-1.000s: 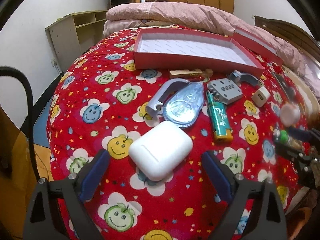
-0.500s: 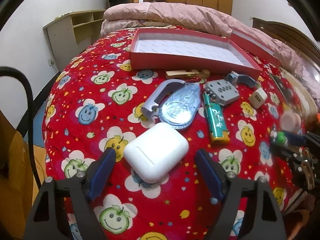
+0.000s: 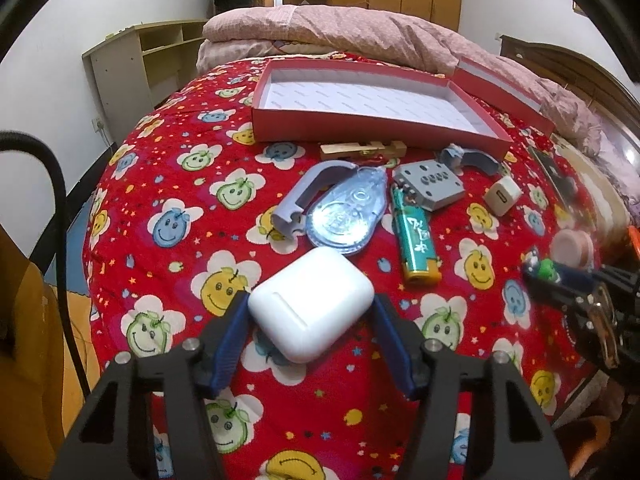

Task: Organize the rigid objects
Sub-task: 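Close left tool on earbud case while right tool closes on keychain figure, then carry earbud case into red box with left tool while right tool carries keychain in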

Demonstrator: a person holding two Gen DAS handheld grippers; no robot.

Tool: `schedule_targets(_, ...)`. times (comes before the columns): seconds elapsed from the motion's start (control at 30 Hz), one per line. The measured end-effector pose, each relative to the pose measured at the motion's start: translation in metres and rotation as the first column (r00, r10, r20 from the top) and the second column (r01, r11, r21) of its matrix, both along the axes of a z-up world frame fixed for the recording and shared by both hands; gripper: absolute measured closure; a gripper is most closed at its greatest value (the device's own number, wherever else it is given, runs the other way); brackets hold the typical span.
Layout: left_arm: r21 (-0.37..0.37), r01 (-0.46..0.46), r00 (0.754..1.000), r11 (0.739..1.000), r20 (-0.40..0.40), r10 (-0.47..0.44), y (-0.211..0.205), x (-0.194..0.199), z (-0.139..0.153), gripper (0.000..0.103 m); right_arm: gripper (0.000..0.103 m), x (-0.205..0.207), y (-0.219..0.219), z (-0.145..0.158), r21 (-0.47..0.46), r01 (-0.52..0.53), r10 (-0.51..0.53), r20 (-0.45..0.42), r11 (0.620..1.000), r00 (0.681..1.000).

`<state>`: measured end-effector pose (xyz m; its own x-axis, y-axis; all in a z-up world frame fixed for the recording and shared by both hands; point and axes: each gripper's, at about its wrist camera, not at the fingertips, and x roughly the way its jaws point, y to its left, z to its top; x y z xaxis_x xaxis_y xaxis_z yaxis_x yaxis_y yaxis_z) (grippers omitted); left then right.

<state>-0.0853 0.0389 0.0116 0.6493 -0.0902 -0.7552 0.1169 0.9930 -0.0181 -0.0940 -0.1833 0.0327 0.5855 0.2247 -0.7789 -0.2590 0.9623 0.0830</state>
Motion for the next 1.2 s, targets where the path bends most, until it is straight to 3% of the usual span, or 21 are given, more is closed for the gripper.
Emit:
schedule_targets(0.67,-0.010,0.051,0.998,0.999,0.049,-0.050,-0.014,-0.004,0.031,0.039,0.074,-0.001,0.005,0.022,0.027,-0.038,0.038,0.034,0.999,0.999)
schedule_targets(1.2,0.024,0.056,0.993,0.998,0.103,-0.058,-0.035,0.046,0.078,0.039,0.074,0.046,0.008,0.072,0.081,-0.067,0.060,0.080,0.994,0.995)
